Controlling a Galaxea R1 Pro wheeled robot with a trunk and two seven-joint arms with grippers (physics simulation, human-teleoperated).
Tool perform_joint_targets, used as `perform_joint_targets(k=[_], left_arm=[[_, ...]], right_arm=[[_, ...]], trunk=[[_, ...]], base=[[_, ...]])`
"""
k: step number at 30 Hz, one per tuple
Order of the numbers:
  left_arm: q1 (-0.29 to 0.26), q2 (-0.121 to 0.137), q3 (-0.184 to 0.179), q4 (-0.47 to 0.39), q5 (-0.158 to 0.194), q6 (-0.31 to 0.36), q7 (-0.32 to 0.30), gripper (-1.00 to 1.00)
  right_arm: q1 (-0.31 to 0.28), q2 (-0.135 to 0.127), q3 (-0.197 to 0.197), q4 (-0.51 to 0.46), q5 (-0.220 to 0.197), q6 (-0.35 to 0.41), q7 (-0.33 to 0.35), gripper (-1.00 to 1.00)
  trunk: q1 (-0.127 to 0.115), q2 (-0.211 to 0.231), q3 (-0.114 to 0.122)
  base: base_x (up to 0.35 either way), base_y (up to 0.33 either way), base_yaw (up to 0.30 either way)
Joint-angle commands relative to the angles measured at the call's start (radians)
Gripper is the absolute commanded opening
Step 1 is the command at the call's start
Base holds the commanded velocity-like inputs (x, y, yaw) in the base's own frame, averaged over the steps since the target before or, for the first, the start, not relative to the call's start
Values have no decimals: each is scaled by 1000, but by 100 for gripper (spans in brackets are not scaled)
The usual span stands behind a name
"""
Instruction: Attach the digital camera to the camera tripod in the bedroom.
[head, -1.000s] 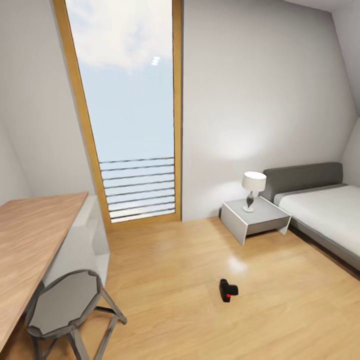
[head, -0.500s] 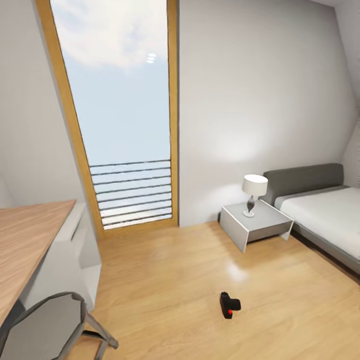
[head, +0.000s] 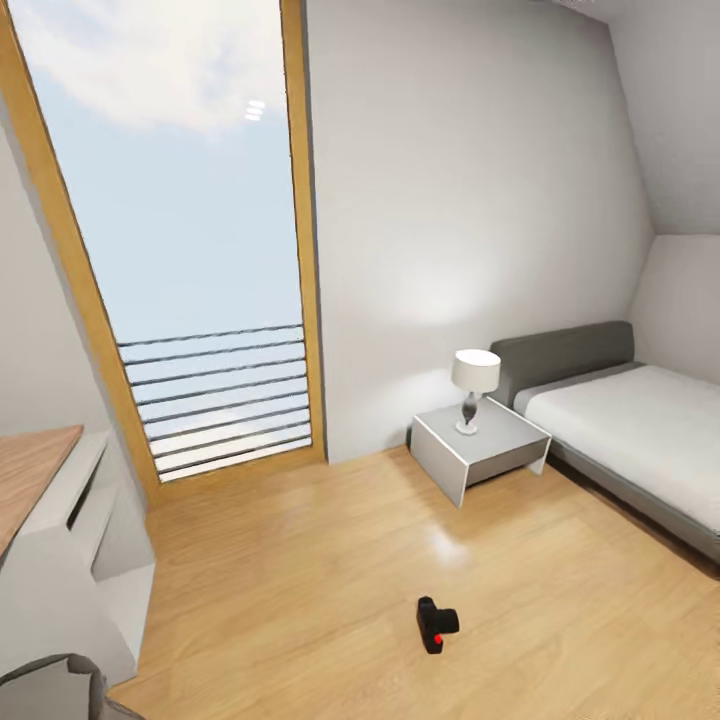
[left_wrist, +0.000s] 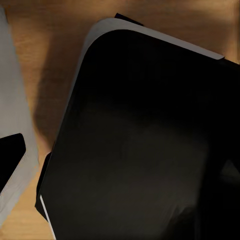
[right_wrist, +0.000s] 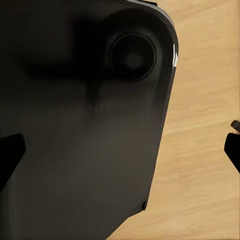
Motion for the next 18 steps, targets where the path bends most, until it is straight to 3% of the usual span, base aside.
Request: perform_joint_targets(k=[1, 18], left_arm=[[0, 0, 1, -1, 3, -2, 0, 100], [0, 0, 1, -1, 3, -2, 0, 100]], right_arm=[[0, 0, 0, 0, 8, -3, -1, 100], [0, -2, 1, 0, 8, -3, -1, 100]], trunk=[[0, 0, -1], [0, 0, -1]], base=[[49, 0, -241], [10, 0, -243]])
